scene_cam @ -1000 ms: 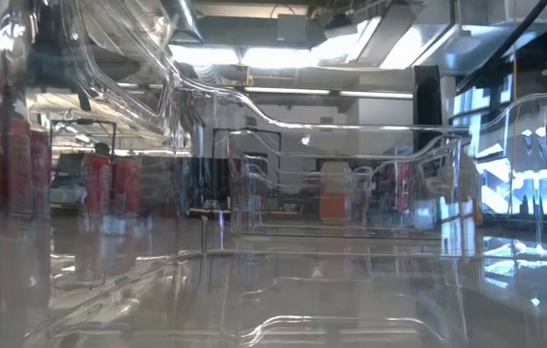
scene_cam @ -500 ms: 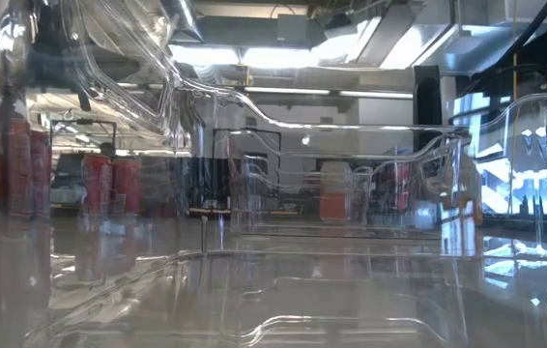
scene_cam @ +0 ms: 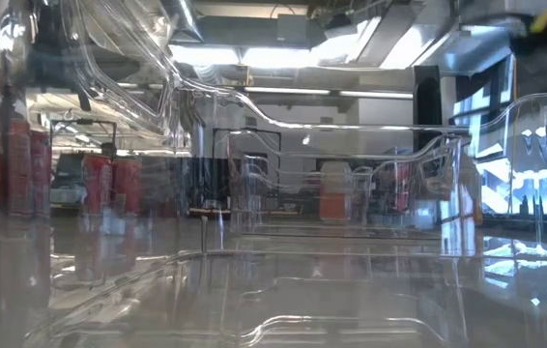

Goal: Sort soda cans
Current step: Put the orange white soda can into the top transparent bin

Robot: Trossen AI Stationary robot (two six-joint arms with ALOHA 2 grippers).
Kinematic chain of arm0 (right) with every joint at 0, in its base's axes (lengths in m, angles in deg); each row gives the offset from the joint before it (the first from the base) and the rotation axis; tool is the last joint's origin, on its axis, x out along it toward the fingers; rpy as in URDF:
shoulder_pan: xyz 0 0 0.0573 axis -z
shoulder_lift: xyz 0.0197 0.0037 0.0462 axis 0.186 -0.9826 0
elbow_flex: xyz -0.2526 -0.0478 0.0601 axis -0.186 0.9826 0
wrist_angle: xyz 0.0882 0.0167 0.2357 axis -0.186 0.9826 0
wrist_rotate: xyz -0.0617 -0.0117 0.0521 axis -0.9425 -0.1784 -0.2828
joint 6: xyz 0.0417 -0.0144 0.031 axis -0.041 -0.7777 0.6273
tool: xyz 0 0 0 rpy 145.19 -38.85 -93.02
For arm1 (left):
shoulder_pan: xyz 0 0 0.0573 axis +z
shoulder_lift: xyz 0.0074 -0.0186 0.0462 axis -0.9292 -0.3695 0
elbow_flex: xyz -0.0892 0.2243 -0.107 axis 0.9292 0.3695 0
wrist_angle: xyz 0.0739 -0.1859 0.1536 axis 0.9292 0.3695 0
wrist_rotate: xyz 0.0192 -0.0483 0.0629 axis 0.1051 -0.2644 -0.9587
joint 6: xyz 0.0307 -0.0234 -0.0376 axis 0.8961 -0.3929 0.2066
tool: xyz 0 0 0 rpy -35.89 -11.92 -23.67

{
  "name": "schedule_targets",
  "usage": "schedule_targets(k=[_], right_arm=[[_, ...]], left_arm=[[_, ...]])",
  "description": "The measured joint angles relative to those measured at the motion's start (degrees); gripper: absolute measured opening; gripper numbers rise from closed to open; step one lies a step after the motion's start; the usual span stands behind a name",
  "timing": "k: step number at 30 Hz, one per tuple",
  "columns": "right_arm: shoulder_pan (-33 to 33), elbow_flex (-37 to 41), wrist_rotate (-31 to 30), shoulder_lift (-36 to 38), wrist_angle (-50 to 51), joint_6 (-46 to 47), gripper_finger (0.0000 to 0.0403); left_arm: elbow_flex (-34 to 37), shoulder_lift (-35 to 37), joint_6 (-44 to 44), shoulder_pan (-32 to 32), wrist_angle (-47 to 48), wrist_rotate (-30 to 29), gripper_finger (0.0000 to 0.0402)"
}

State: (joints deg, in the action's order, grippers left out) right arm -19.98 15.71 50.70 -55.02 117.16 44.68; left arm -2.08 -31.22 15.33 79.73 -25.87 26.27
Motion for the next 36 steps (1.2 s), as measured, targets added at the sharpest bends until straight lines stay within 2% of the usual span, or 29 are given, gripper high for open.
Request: schedule_targets(k=[5,17,24,29,36], right_arm=[[4.69,-4.86,-5.66,0.0,0.14,-8.42,0.0284],[18.27,-19.61,-12.12,0.0,3.67,-31.72,0.0285],[28.31,-25.28,-20.47,0.04,-1.65,-47.16,0.0286],[36.64,-25.42,-19.67,-0.92,-8.51,-56.41,0.0286],[46.8,-25.46,-17.99,-6.34,-14.26,-66.93,0.0286]], left_arm=[[0.0,0.0,-0.03,0.01,-0.3,0.0,0.0017],[0.0,0.0,-0.66,0.01,-0.2,0.0,0.0017],[0.0,0.0,-0.92,0.01,-0.31,0.0,0.0017],[0.0,0.0,0.06,0.01,-0.31,0.0,0.0017],[0.0,0.0,-0.01,0.0,-0.26,-0.01,0.0017]])
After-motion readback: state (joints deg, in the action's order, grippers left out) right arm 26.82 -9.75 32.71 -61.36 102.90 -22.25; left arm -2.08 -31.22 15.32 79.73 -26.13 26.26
